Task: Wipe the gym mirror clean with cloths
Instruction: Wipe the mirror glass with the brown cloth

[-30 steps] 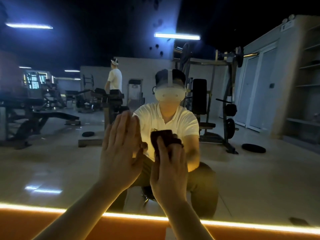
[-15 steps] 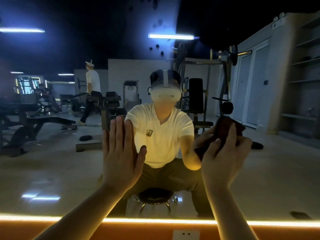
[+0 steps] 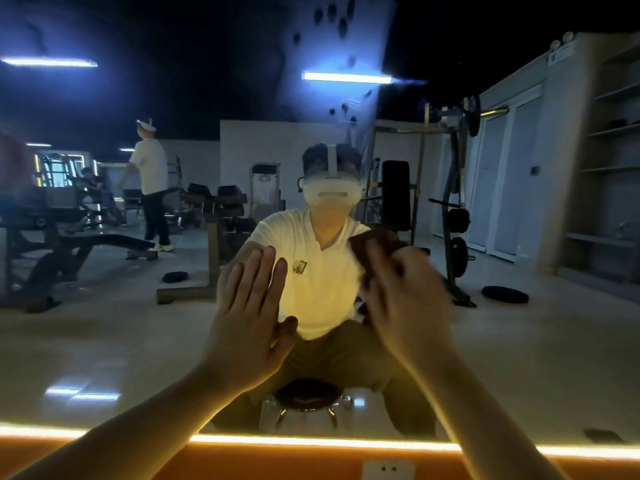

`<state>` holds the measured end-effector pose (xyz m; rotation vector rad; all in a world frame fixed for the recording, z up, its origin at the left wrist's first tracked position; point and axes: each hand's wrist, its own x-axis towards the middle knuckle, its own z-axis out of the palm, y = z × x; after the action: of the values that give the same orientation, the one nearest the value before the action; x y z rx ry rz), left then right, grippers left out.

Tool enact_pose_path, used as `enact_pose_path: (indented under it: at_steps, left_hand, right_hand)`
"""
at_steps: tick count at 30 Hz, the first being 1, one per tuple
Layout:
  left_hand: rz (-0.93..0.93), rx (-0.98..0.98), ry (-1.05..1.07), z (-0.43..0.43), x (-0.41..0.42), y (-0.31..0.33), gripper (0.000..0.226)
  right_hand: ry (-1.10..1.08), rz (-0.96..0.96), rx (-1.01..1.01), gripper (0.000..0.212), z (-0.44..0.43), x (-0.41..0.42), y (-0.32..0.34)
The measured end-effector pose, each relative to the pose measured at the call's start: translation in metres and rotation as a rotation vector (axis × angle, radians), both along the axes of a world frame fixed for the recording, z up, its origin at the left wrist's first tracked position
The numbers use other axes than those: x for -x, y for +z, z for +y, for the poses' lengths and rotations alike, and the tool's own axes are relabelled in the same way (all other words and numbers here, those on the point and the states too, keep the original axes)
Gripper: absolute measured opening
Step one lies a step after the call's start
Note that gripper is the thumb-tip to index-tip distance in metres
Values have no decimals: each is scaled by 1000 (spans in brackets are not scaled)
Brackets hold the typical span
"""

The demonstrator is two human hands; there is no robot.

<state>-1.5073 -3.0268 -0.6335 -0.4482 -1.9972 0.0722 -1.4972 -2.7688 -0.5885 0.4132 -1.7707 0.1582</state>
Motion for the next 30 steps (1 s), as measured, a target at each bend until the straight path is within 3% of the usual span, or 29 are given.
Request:
enact_pose_path:
  at_steps: [4, 7, 10, 13, 15, 17, 19, 22, 25, 28, 30]
  left_hand:
    - [-2, 23, -50, -3, -11, 6, 78]
    - [9, 102, -87, -26, -24, 28, 78]
    - [70, 82, -41, -55, -28, 73, 74]
    - [111, -17, 17, -68, -24, 125, 74]
    - [164, -76, 2, -66, -18, 155, 71]
    - [223, -117, -6, -59, -10, 182, 75]
    - [247, -148, 3, -49, -2, 203, 78]
    - [247, -147, 57, -40, 12, 210, 78]
    - [247, -136, 68, -40, 20, 206, 78]
    - [270, -127, 60, -43, 26, 206, 77]
    - [290, -112, 41, -43, 28, 206, 76]
  right_hand:
    - [-92, 39, 509, 46, 41, 3, 53]
    - [-58, 47, 646, 51, -13, 8, 68]
    - [110, -4, 511, 54, -99, 2, 61]
    - [181, -29, 123, 47, -155, -6, 45]
    - [162, -51, -209, 46, -145, -5, 50]
    - [115, -35, -283, 35, -103, -3, 77]
    - [3, -28, -182, 28, -44, 1, 111]
    - [-180, 92, 230, 47, 31, 2, 150]
    - [-202, 113, 585, 46, 21, 12, 168]
    - [27, 77, 620, 44, -58, 17, 171]
    - [140, 92, 497, 21, -116, 15, 160]
